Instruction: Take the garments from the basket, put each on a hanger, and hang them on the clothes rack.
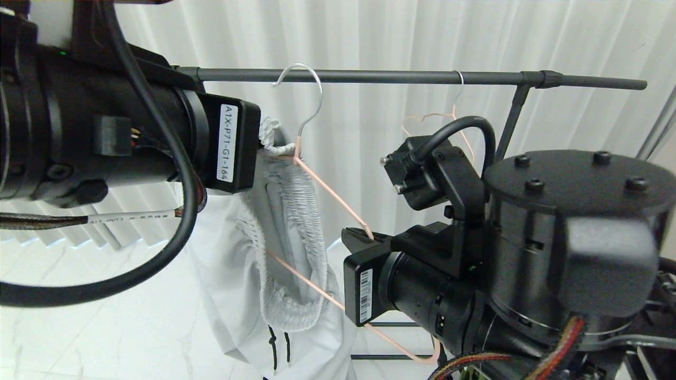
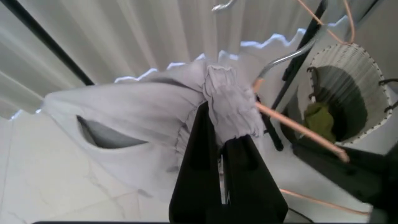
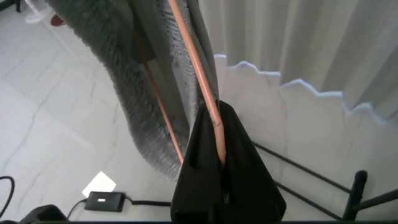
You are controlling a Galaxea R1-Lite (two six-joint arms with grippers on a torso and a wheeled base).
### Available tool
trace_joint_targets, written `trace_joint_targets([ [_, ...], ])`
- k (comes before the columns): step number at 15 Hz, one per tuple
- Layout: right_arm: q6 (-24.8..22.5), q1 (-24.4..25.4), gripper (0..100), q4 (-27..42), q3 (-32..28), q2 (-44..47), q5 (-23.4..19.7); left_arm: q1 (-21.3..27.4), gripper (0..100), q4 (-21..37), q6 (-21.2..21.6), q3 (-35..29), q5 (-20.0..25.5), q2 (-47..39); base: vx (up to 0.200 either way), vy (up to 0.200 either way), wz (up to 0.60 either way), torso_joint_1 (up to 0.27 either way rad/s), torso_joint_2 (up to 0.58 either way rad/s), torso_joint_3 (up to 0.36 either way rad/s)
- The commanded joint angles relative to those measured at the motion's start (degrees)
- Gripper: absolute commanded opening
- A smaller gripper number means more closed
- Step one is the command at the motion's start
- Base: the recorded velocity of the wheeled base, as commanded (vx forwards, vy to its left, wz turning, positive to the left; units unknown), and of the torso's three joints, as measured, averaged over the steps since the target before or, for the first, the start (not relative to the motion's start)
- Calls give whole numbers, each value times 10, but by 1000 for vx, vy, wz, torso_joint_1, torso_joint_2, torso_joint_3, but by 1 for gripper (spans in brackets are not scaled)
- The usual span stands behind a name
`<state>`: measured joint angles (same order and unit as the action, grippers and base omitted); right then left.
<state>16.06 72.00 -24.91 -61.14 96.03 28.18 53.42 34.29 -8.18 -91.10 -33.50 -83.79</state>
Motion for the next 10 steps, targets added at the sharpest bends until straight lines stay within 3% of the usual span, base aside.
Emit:
trace_joint_targets([
  [1,-11,-1,0,-8,1,-18,0,-3,0,0,1,7,-2,10,0,0,0,0,0,0],
  [6,-82,-17,0,-74,18,-32,4,-4,0,-5,1,28,-14,11,0,0,0,0,0,0],
  [10,-103,-19,0,-94,17,-35,5,-2,0,-5,2,32,-14,13,0,0,0,0,0,0],
])
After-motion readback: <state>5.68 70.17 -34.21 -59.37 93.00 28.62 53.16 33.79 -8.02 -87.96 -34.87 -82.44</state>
